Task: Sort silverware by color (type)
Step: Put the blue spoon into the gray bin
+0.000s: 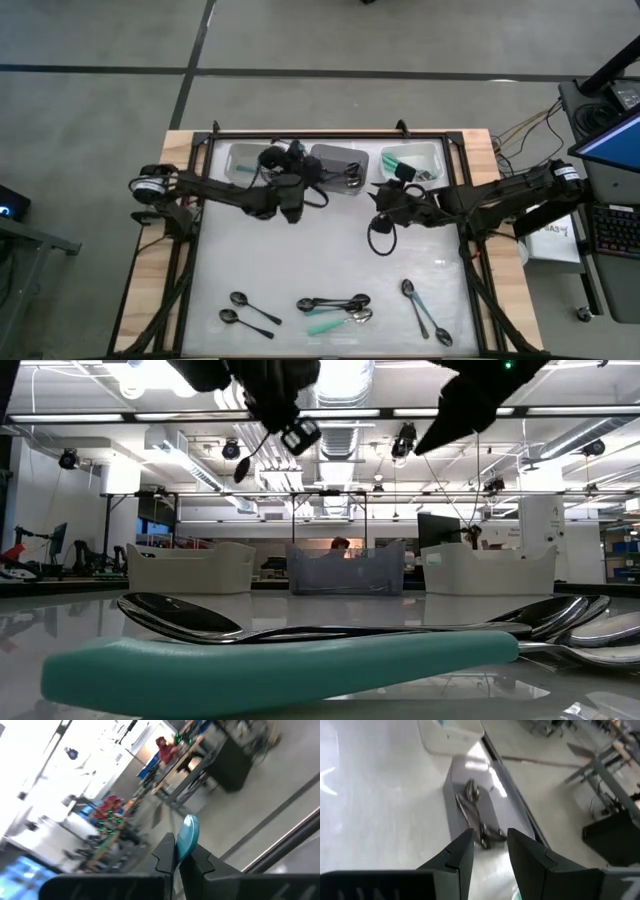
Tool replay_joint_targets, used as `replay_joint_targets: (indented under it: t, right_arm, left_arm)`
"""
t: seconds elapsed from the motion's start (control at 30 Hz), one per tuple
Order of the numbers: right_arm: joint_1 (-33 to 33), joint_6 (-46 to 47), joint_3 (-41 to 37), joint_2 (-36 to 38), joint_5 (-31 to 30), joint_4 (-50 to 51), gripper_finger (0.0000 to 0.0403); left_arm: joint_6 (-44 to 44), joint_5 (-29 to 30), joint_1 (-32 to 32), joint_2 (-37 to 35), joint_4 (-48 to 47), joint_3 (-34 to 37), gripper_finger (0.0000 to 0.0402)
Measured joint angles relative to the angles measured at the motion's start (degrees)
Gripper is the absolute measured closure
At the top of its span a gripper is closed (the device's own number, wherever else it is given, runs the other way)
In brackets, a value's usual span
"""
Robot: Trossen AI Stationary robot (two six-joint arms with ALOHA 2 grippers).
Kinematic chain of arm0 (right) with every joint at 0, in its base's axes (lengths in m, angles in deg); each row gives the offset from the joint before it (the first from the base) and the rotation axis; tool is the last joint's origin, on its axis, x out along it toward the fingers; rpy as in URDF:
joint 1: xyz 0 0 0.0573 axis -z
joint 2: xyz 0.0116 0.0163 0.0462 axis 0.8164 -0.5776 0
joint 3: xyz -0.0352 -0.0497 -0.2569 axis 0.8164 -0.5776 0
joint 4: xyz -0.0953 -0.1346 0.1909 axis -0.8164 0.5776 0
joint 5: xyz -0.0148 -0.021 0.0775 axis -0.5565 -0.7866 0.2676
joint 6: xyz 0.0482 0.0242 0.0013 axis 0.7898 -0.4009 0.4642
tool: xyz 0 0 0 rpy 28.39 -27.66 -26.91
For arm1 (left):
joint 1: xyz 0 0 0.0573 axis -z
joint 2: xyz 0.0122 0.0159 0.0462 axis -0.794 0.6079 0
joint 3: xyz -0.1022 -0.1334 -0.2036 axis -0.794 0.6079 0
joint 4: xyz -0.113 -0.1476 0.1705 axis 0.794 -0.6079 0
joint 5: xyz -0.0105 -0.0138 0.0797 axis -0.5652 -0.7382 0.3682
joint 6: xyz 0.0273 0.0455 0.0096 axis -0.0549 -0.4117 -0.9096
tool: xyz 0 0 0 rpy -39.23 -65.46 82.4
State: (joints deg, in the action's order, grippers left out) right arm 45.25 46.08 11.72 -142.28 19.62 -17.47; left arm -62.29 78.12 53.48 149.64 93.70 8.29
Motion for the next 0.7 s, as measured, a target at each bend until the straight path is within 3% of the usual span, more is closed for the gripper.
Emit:
replay_joint_targets:
  t: [0.27, 0.4, 0.53, 0.7]
  right_arm:
    - [0.0, 5.5, 0.0, 0.0, 0.0, 5.2, 0.0291]
    - [0.0, 5.5, 0.0, 0.0, 0.0, 5.1, 0.0291]
    - [0.0, 5.8, 0.0, 0.0, 0.0, 5.0, 0.0291]
    - [0.0, 6.3, 0.0, 0.0, 0.0, 4.5, 0.0291]
  left_arm:
    - [0.7, 0.0, -4.2, 0.0, -16.9, 0.8, 0.0401]
    - [6.0, -1.7, -5.1, 0.0, -29.3, 1.6, 0.0401]
    - [18.4, -5.8, -5.9, 0.0, -45.0, 2.2, 0.0401]
    - [46.4, -20.5, -7.6, 0.1, -67.2, 2.0, 0.0401]
